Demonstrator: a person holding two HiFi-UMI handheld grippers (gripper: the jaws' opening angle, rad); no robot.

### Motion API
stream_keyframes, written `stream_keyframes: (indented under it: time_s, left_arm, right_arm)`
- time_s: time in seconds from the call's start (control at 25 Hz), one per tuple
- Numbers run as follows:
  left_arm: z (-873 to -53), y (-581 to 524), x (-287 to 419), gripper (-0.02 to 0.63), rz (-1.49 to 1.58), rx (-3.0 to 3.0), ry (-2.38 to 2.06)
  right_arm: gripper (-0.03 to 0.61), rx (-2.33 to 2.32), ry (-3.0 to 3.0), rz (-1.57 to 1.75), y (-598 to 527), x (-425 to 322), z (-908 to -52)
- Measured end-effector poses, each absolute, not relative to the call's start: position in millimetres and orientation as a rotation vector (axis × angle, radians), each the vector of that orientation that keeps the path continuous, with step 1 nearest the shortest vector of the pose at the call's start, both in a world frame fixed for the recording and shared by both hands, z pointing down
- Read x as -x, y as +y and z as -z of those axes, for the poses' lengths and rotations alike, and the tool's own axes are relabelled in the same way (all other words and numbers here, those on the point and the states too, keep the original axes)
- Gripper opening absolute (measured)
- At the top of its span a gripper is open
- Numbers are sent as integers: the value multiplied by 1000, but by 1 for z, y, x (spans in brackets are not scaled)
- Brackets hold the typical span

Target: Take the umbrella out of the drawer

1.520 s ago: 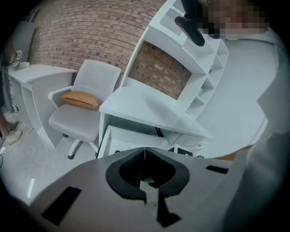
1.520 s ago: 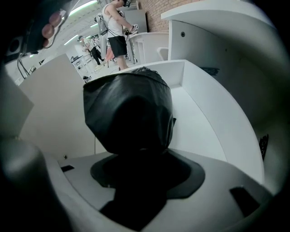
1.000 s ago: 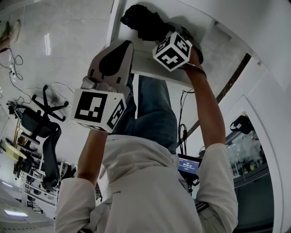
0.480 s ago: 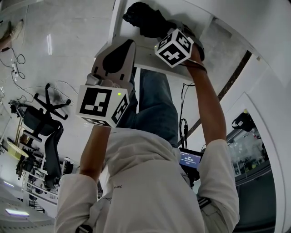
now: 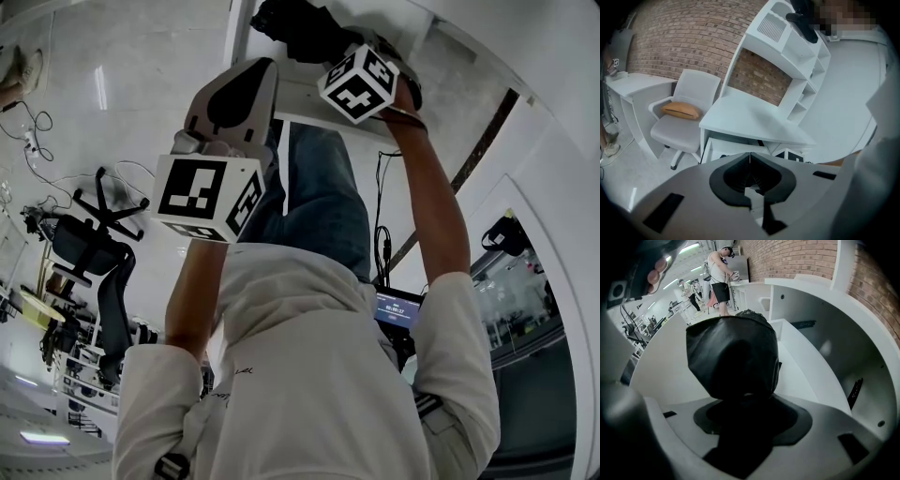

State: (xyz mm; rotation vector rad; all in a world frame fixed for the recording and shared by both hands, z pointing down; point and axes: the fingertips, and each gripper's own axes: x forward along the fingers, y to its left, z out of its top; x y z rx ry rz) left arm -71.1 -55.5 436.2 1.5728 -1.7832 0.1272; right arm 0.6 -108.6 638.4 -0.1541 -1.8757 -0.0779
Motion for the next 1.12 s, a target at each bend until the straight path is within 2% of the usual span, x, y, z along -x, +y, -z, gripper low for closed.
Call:
stream_keyframes:
  time_s: [1.12]
  left_arm:
    - [-403, -47, 66, 17, -95, -1608, -1780]
  right_arm:
    - [244, 95, -1907, 106, -109, 3, -595]
